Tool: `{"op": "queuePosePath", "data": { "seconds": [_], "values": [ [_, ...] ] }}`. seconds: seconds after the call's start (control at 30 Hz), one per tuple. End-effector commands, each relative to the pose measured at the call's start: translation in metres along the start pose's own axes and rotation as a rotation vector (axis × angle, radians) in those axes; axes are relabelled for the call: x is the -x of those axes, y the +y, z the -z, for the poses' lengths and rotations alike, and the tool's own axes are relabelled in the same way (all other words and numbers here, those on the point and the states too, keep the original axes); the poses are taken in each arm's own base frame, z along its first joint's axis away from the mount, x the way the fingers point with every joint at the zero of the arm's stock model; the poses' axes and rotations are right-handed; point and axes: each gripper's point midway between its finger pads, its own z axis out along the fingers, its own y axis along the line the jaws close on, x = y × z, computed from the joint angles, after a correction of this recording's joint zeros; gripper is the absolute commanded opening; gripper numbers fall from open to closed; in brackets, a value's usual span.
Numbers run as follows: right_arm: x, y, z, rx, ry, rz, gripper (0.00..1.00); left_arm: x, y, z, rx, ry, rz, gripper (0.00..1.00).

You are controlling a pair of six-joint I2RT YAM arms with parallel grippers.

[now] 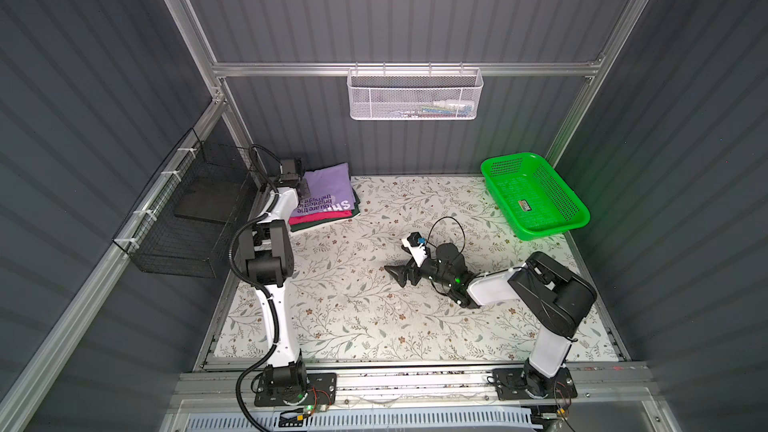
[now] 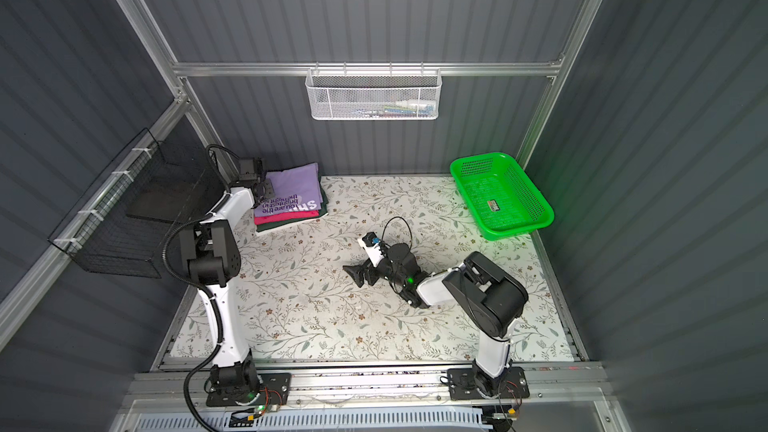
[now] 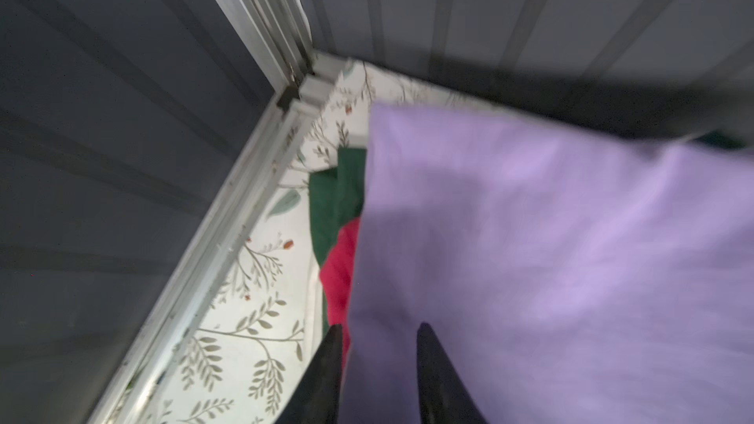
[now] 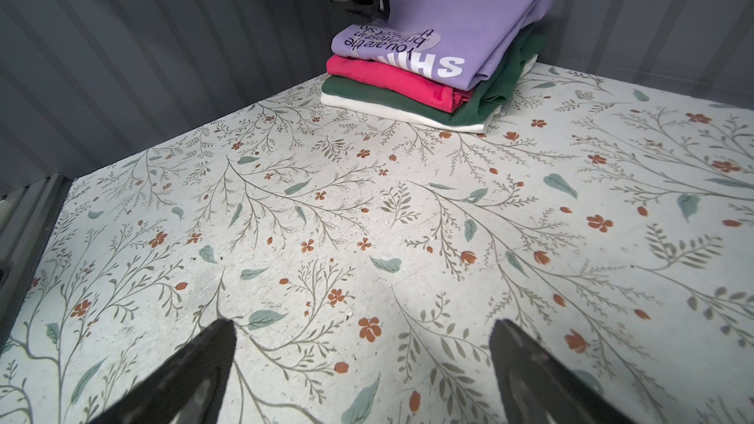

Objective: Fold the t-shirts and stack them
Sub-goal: 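Lower the lavender shirt onto the pink and green stack with the left gripper, then open the left gripper and release the shirt on the stack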

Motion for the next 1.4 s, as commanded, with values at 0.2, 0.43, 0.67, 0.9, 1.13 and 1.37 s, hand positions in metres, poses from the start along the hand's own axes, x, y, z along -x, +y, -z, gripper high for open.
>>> {"op": "queuePosePath", "data": {
  "seconds": [0.2,0.43,0.67,0.9,1.13,1.37],
  "values": [
    [-0.002,0.006,-0.007,0.026,0.015,0.0,0.99,0.047,-0.021,0.009,-0.114,-0.184,0.03,0.35],
    [-0.004,0.007,-0.008,0.029,0.025,0.006,0.99,0.035,-0.032,-0.049,-0.082,-0.134,0.038,0.37],
    [-0.005,0.008,-0.009,0.034,0.032,0.009,0.99,0.012,-0.029,-0.088,-0.018,-0.121,0.026,0.39],
    [-0.007,0.009,-0.012,0.042,0.042,0.001,0.99,0.022,-0.047,-0.074,-0.137,-0.185,-0.052,0.43],
    [-0.006,0.012,-0.013,0.049,0.04,-0.007,0.99,0.08,-0.061,-0.008,-0.29,-0.317,-0.015,0.47],
    [-0.002,0.013,-0.008,0.045,0.023,0.012,0.99,0.081,-0.087,0.045,-0.458,-0.301,-0.014,0.52]
  ]
}}
